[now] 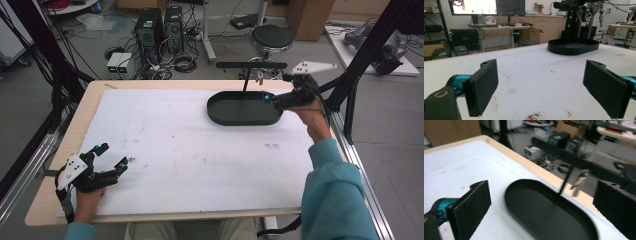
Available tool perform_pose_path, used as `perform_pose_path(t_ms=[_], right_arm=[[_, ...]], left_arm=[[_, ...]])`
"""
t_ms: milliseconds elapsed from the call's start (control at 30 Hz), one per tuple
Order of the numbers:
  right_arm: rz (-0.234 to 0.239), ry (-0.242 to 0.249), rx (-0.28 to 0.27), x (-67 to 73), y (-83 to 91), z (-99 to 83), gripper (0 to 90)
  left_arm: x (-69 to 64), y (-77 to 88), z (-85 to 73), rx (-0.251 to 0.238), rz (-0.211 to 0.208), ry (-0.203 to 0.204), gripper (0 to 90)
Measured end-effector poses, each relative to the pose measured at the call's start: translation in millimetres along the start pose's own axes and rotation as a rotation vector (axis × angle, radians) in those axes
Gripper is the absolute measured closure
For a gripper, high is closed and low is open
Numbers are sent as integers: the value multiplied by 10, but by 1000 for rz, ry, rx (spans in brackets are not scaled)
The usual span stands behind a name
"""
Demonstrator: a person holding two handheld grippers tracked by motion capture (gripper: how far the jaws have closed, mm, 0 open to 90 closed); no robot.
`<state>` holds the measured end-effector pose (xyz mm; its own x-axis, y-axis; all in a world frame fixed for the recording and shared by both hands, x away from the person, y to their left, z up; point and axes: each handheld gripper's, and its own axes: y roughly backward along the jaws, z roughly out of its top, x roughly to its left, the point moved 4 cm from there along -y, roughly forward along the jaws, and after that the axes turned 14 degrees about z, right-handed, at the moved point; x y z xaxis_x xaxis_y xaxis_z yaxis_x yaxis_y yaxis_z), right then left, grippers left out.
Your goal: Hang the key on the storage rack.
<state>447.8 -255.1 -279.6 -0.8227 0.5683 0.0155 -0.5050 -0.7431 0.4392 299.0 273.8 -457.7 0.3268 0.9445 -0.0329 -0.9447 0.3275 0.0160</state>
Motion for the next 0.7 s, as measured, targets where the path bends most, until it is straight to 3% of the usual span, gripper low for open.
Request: perform_pose_path(t_ms=[100,133,167,233,433,600,700], right_arm=[[15,18,-31,106,18,-157,6],[34,11,-72,201,37,-348,6],[34,11,-72,201,37,-348,6],[38,-15,-140,306,74,-669,6],[24,-41,-226,485,122,-1230,6],[-9,-43,-272,564,128,-1545,6],[-11,-35,-296,582,126,-1635,5]], left_arm=[[-2,1,1,-2,-1,-2,135],[-6,3,1,-5,1,-4,134],[-6,3,1,-5,1,-4,134],[-3,-1,0,1,0,-3,134],[-5,-2,0,1,1,-3,135],[-7,1,-1,-1,3,-10,135],[-6,1,0,-2,4,-10,135]])
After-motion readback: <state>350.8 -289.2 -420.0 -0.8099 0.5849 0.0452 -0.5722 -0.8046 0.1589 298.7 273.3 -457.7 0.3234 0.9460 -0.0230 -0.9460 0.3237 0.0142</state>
